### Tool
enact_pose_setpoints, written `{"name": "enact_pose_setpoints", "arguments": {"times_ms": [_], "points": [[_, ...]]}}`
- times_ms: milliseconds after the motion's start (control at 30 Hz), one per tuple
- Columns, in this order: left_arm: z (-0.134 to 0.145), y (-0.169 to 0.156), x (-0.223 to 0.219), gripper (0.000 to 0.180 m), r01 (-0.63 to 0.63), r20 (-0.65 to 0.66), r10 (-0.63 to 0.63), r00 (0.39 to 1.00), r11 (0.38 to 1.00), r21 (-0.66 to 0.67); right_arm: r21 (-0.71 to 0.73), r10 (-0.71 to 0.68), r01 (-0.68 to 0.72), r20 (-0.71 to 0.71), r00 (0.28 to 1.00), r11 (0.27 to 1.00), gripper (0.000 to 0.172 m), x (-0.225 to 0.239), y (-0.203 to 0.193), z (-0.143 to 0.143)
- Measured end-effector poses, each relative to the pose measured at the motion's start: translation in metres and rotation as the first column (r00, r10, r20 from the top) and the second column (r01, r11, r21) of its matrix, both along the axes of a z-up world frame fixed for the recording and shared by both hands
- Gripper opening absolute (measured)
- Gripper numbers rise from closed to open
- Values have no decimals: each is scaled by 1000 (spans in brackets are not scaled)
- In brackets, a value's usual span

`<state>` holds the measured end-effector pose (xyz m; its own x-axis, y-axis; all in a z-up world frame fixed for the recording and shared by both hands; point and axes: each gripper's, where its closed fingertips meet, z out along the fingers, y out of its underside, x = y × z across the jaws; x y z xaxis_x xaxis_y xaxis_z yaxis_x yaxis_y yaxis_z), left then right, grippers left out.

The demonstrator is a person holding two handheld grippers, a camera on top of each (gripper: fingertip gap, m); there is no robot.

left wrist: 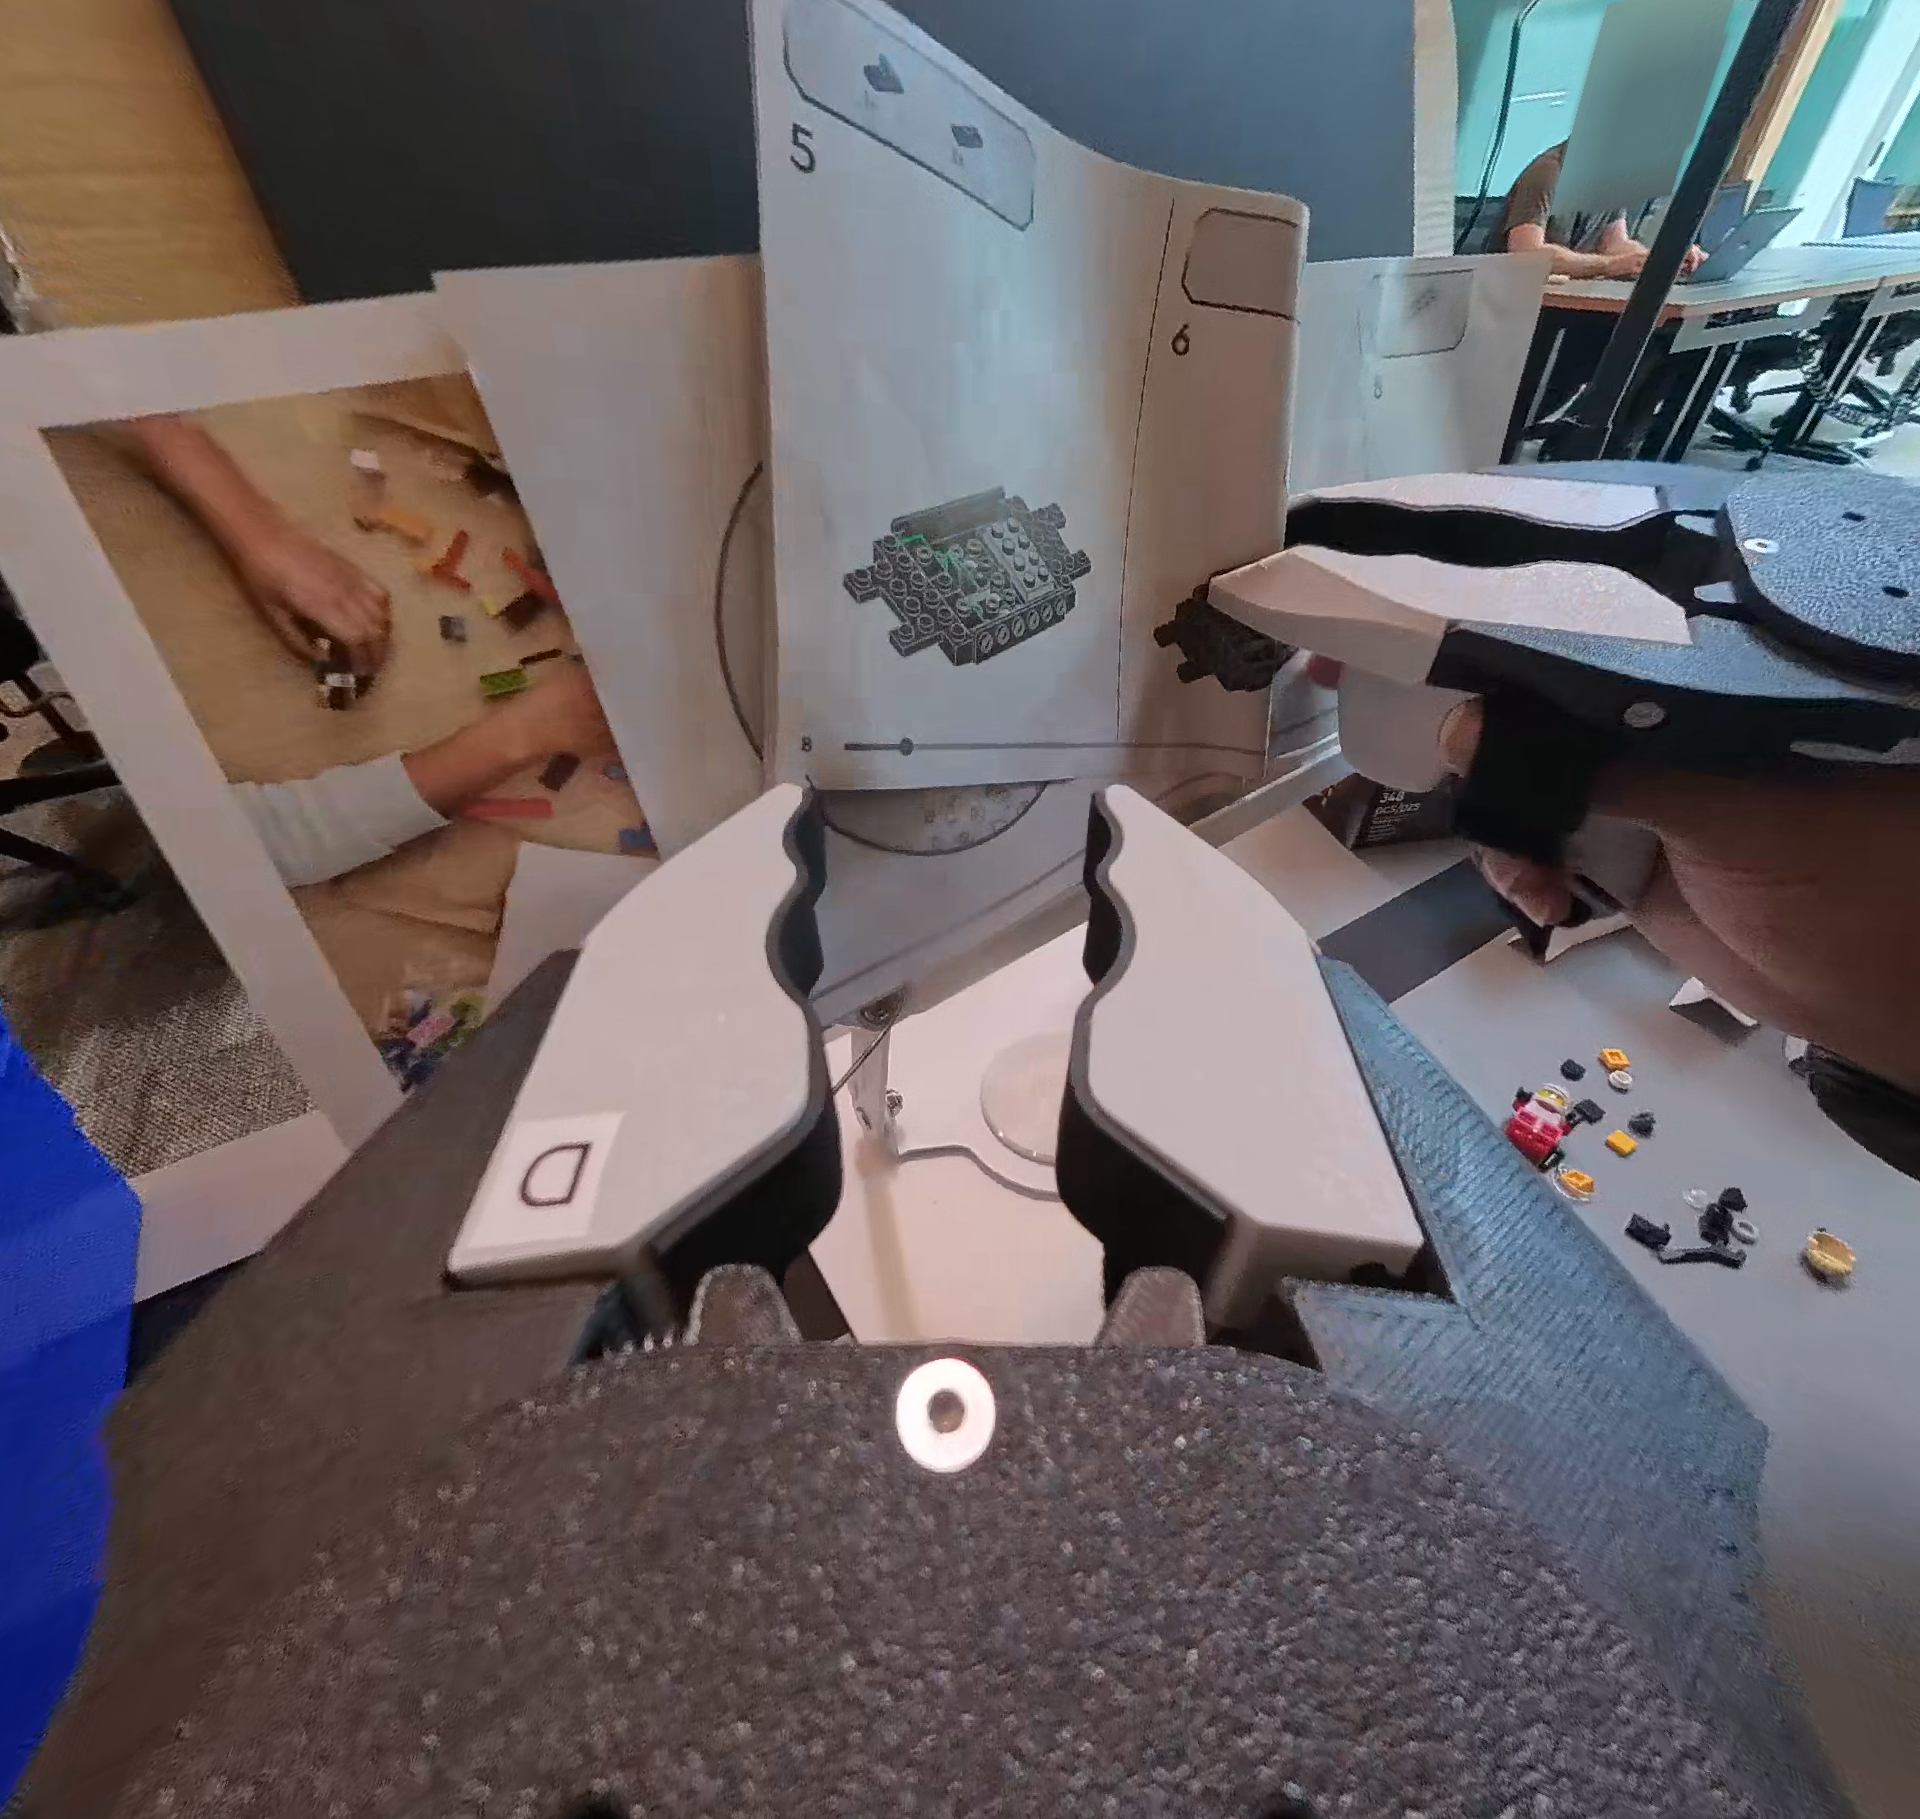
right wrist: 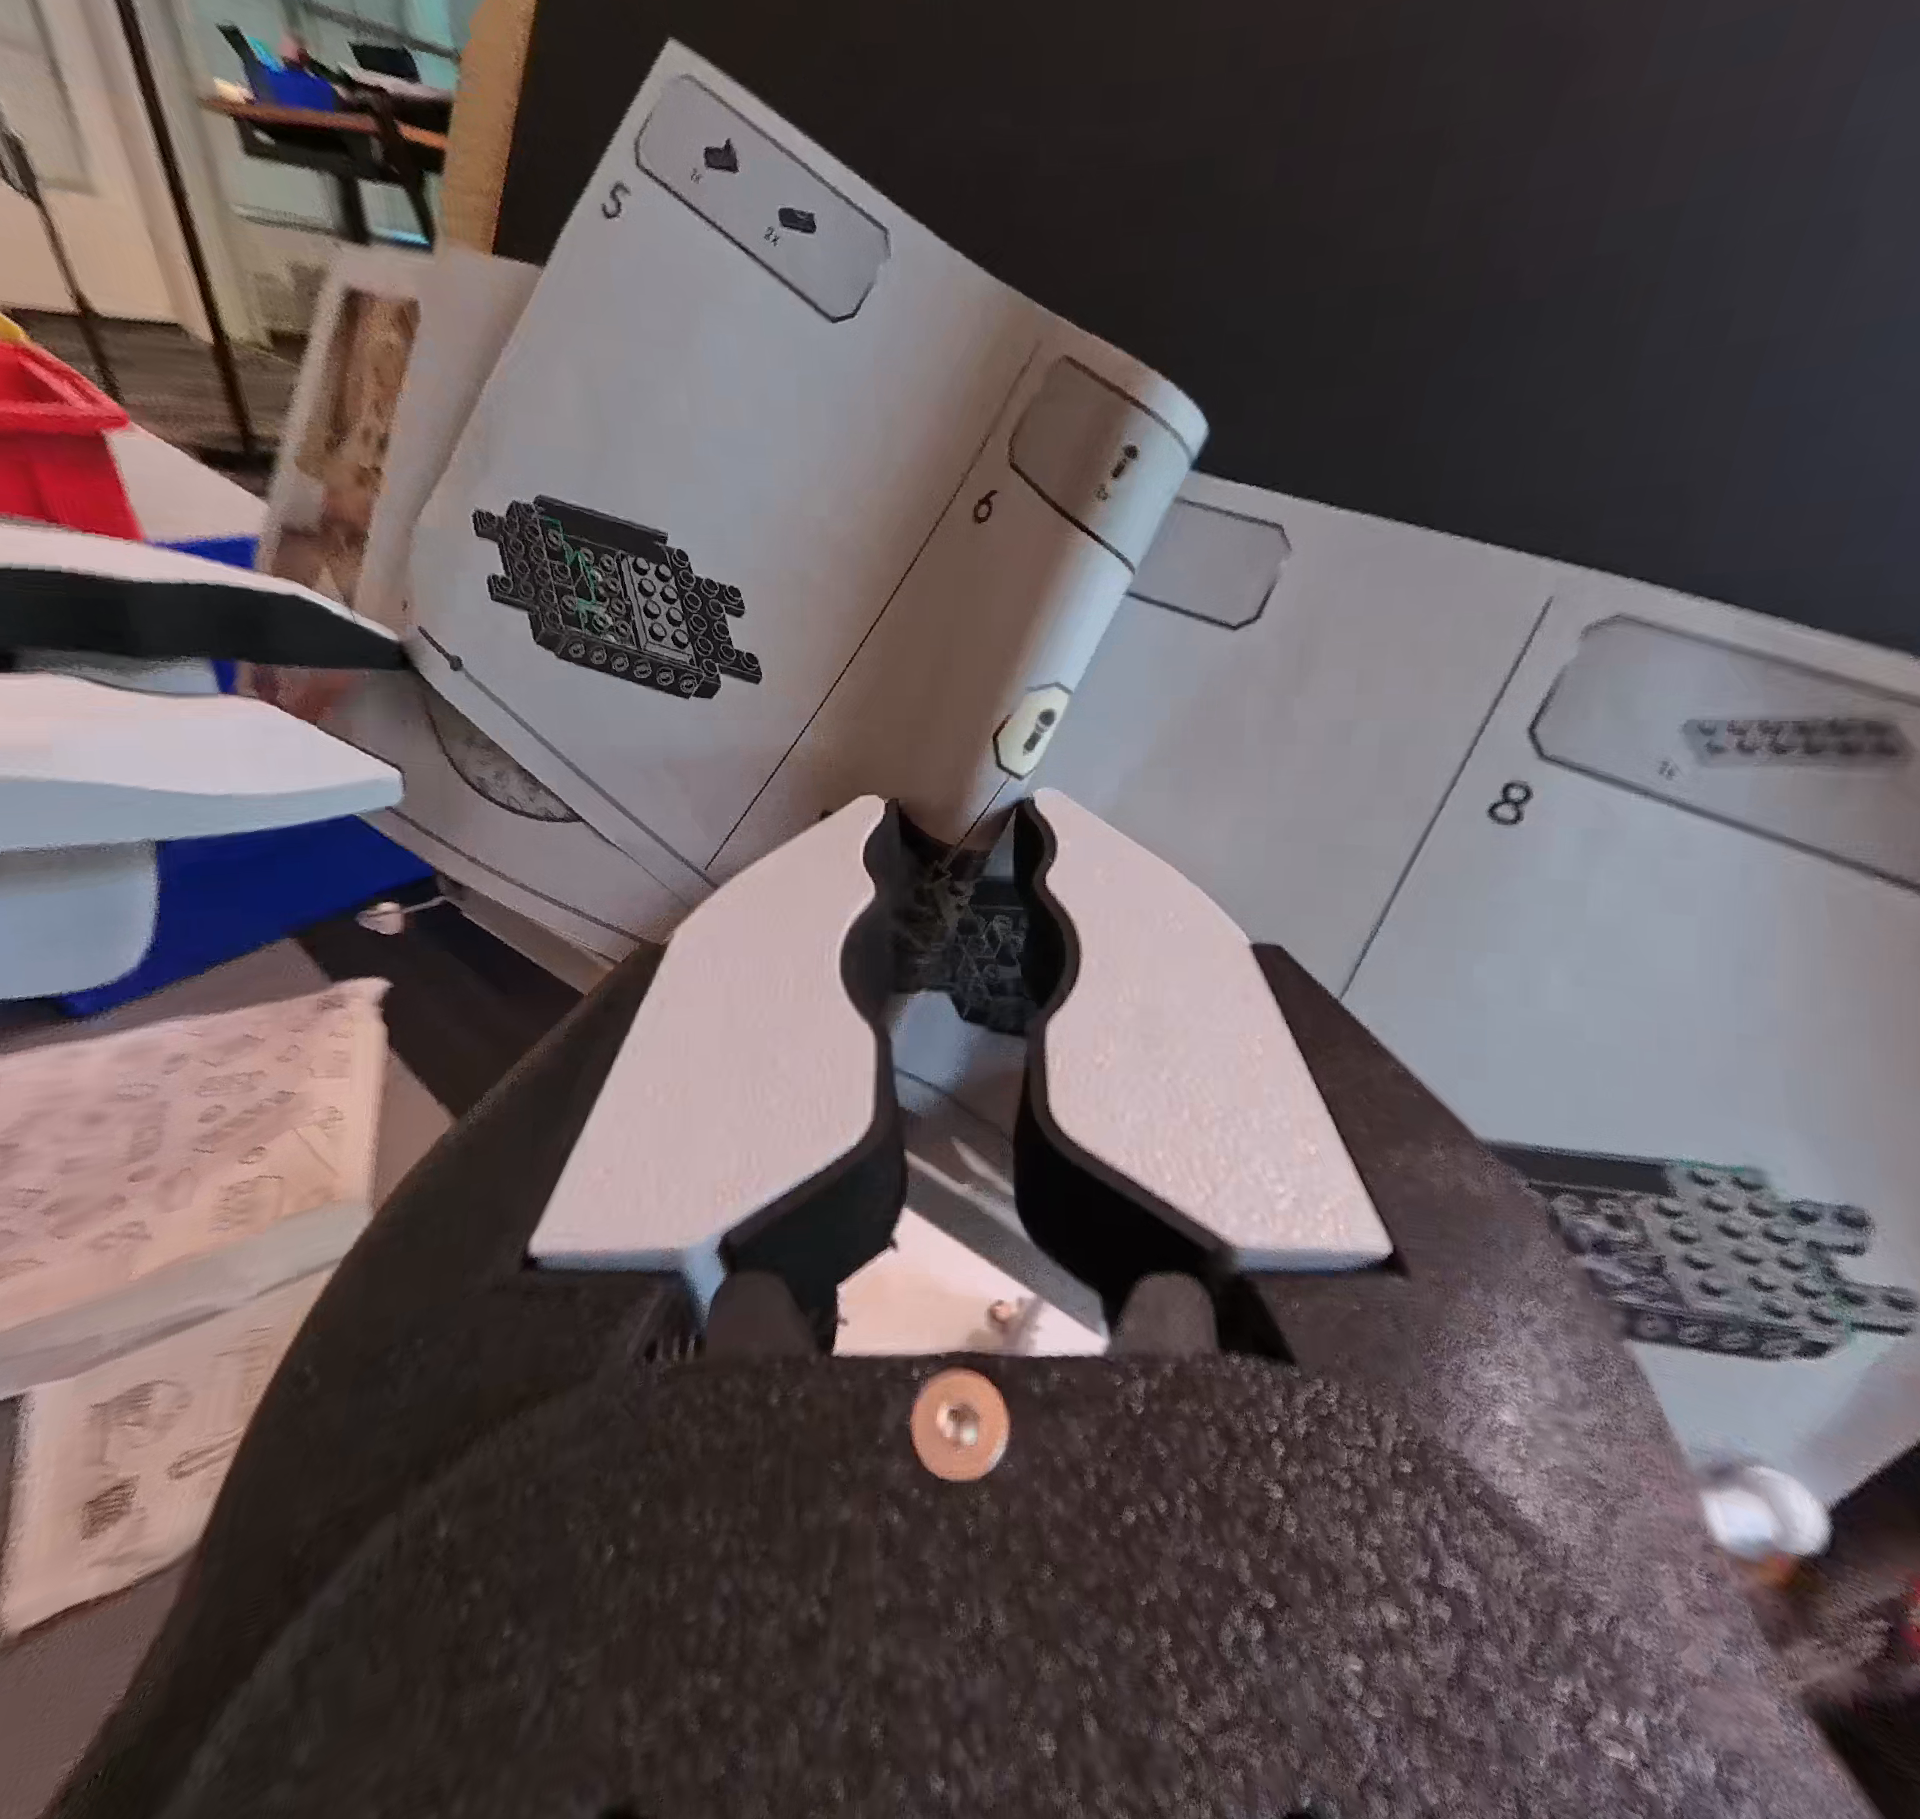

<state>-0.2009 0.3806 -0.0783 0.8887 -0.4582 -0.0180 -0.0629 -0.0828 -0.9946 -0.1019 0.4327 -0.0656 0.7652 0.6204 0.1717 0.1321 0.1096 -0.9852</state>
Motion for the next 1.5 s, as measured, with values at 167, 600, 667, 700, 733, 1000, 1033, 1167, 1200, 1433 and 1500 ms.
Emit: {"name": "enact_pose_setpoints", "arguments": {"times_ms": [167, 600, 667, 700, 733, 1000, 1033, 1167, 1200, 1433, 1500], "points": [[1, 1, 2, 40, 31, 69, -30, 997, 999, -11, -77, 39, -44, -71, 997, 996, 18, 3, 1, -3], [-1, -10, 14, 0, 104, 84, -105, 991, 994, 11, 159, -60, 66, -39, 997, 985, 42, 5, -40, 46], [-3, -10, 16, 0, 91, 51, -91, 995, 996, 19, 166, -19, 20, -2, 1000, 986, 49, -12, -55, 53], [-4, -9, 18, 0, 89, 36, -90, 995, 996, 18, 163, -12, 8, 26, 1000, 987, 53, -20, -59, 54], [-5, -9, 20, 0, 87, 24, -87, 996, 996, 17, 162, -9, 0, 57, 998, 987, 58, -28, -61, 54], [-11, -11, 5, 0, -13, 7, 13, 1000, 1000, -4, 242, -185, 95, 381, 906, 966, 79, -55, -17, 8], [-12, -12, 3, 1, -16, 15, 16, 1000, 1000, -7, 287, -235, 120, 409, 882, 950, 73, -52, -9, 6], [-13, -15, -14, 6, -56, -5, 56, 998, 998, 0, 327, -262, 149, 335, 905, 933, 41, -40, -5, 16], [-13, -14, -19, 8, -72, -5, 72, 997, 997, 2, 297, -244, 151, 306, 920, 943, 37, -35, -5, 16], [-6, -11, -16, 29, -13, 108, 15, 994, 1000, -14, 111, -96, 83, 118, 988, 990, 26, -14, -1, 15], [-4, -11, -7, 33, 20, 102, -18, 995, 1000, -14, 72, -54, 49, 64, 996, 996, 25, -10, -1, 14]]}}
